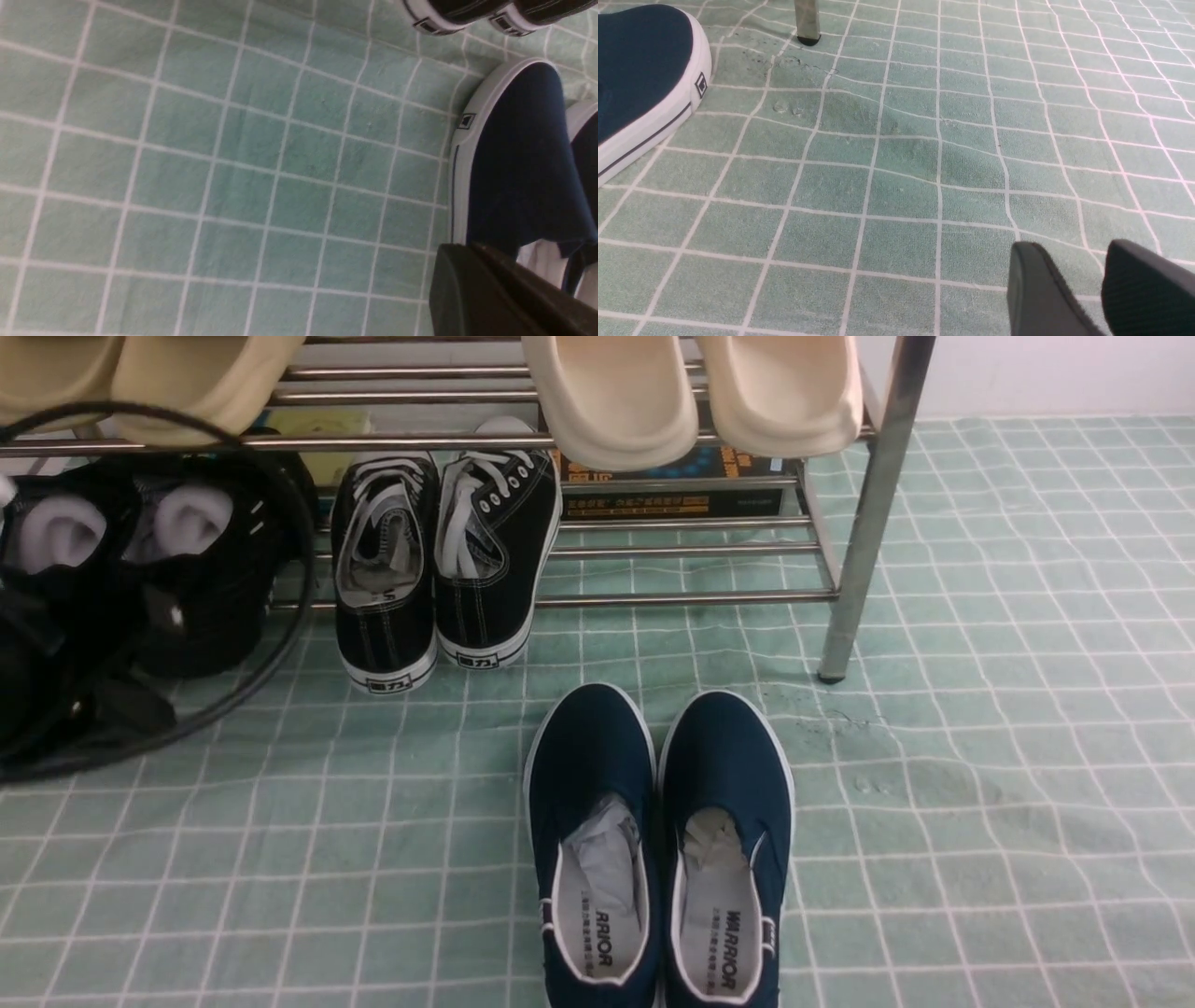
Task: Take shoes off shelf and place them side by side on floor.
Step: 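Grasp a shoe standing on the lower shelf of the shoe rack with the left gripper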
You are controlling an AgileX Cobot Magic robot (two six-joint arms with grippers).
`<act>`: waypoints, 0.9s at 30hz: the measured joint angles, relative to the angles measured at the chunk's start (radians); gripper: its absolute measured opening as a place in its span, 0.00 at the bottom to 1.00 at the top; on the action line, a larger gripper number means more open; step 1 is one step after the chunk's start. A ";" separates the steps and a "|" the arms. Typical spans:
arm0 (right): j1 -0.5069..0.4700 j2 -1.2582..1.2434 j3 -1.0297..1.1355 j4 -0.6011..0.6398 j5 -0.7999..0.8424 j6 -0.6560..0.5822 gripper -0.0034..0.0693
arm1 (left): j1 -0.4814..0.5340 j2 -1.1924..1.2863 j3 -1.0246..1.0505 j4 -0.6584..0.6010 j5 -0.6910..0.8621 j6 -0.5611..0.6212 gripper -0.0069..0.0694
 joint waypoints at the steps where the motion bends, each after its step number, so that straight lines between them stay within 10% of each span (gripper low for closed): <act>1: 0.000 0.000 0.000 0.000 0.000 0.000 0.37 | 0.000 0.015 -0.012 -0.004 0.000 0.004 0.13; 13: 0.000 0.000 0.000 0.000 0.000 0.000 0.37 | -0.196 0.359 -0.291 0.169 -0.125 -0.081 0.62; 27: 0.000 0.000 0.000 0.000 0.000 0.000 0.37 | -0.240 0.537 -0.317 0.340 -0.407 -0.274 0.66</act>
